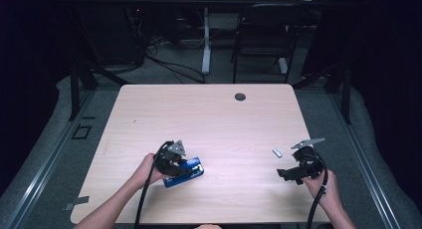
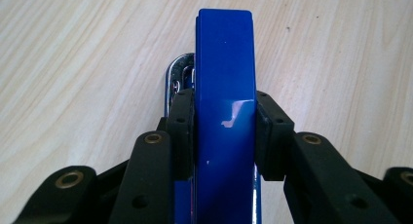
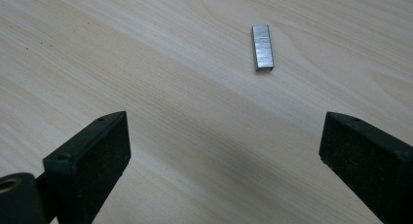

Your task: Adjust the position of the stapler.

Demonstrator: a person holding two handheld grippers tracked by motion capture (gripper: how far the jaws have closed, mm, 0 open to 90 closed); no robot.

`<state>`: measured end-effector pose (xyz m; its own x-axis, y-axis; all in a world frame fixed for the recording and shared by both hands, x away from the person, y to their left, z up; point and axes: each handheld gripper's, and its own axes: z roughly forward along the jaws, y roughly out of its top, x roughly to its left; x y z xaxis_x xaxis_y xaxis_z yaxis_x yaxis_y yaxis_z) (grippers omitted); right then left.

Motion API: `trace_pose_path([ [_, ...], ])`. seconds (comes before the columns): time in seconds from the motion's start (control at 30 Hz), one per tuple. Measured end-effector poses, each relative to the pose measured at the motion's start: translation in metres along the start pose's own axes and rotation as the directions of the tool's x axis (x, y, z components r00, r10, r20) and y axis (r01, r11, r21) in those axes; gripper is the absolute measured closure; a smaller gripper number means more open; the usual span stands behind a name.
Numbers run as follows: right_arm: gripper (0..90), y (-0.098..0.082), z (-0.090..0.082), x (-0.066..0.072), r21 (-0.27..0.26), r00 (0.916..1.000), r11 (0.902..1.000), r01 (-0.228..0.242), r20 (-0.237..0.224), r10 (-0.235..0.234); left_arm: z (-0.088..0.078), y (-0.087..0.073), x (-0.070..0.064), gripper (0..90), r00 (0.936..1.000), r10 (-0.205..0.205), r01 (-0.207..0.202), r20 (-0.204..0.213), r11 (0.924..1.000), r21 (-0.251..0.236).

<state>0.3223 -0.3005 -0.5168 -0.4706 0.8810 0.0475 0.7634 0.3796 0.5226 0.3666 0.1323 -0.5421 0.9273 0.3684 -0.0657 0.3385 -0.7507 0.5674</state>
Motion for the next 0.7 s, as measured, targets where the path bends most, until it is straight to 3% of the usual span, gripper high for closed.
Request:
trace_pose_path([
  [0.37,4.3,0.000,0.000,0.001,-0.001,1.0000,1.0000,0.003,0.004,-0.003,0.010,0.013,-0.007,65.6,0.9987,0.040,-0.040,0.032,0.9992,-0.007],
  [0.7,4.4,0.000,0.001,0.001,-0.002,1.0000,1.0000,0.006,-0.006,-0.006,0.021,0.026,-0.015,65.7,0.9904,0.117,-0.116,0.073,0.9930,-0.023],
])
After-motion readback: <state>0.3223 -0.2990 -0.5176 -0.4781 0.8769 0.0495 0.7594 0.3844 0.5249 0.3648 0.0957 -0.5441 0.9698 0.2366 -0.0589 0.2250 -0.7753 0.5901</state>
